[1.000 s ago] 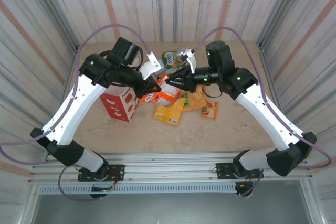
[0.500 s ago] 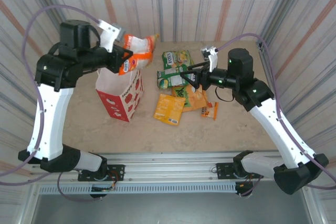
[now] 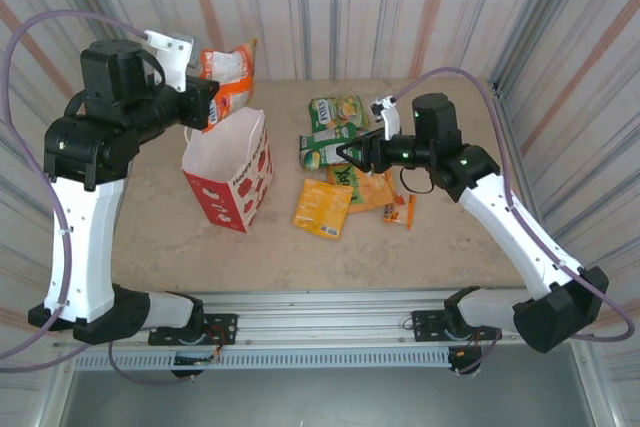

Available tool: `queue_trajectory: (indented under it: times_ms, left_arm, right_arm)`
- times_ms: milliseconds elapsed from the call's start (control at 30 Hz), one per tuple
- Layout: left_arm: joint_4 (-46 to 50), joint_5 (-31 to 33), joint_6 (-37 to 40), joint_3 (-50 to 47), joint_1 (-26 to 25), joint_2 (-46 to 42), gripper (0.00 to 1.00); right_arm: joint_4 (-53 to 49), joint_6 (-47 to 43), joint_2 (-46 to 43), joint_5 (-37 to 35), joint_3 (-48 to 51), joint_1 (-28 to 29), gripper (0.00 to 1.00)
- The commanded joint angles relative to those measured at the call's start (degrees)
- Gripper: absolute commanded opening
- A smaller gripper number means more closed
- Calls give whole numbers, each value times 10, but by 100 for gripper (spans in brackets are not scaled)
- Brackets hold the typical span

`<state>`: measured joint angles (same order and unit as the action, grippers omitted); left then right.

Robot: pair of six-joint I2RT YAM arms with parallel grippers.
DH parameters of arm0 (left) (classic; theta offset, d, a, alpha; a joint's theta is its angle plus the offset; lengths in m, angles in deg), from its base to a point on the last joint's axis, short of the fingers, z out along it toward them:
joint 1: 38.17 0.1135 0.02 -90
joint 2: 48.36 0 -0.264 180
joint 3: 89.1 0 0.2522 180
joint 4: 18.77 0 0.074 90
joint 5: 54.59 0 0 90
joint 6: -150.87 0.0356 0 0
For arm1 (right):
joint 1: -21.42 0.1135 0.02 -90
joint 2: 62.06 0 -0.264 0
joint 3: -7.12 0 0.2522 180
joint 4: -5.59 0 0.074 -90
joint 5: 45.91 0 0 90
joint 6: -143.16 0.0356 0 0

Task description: Place the snacks into the paper bag

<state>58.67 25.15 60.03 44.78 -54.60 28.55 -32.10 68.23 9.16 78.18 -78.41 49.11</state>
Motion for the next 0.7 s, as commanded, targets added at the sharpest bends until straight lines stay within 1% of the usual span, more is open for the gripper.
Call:
queue_trajectory:
  times_ms: [0,100,233,300,467,500,533,600,667]
  left_arm:
    - [64,68,10,-1,5,-13,0]
    - [119,76,9,-9,5,-3,0]
    - [173,72,5,-28,5,13,0]
    - [190,71,4,-38,5,22,0]
    - [192,66,5,-60,5,32,5]
    - [189,65,5,-62,5,34,7]
    - [188,65,5,-62,5,36,11]
    - [184,64,5,-57,5,42,25]
    - [184,56,6,-44,5,47,29]
  right_arm:
    - [-34,12,10,1,-1,7,62]
    - [-48,9,18,-4,-1,12,61]
    - [-68,9,30,-6,-1,16,61]
    - [-78,9,33,-8,-3,17,60]
    - [-89,11,36,-18,0,18,60]
    - [-90,13,38,-22,0,18,60]
    - [-92,14,38,-27,1,19,60]
    - [-96,20,40,-34,-1,19,60]
    - [-100,25,42,-38,-1,19,61]
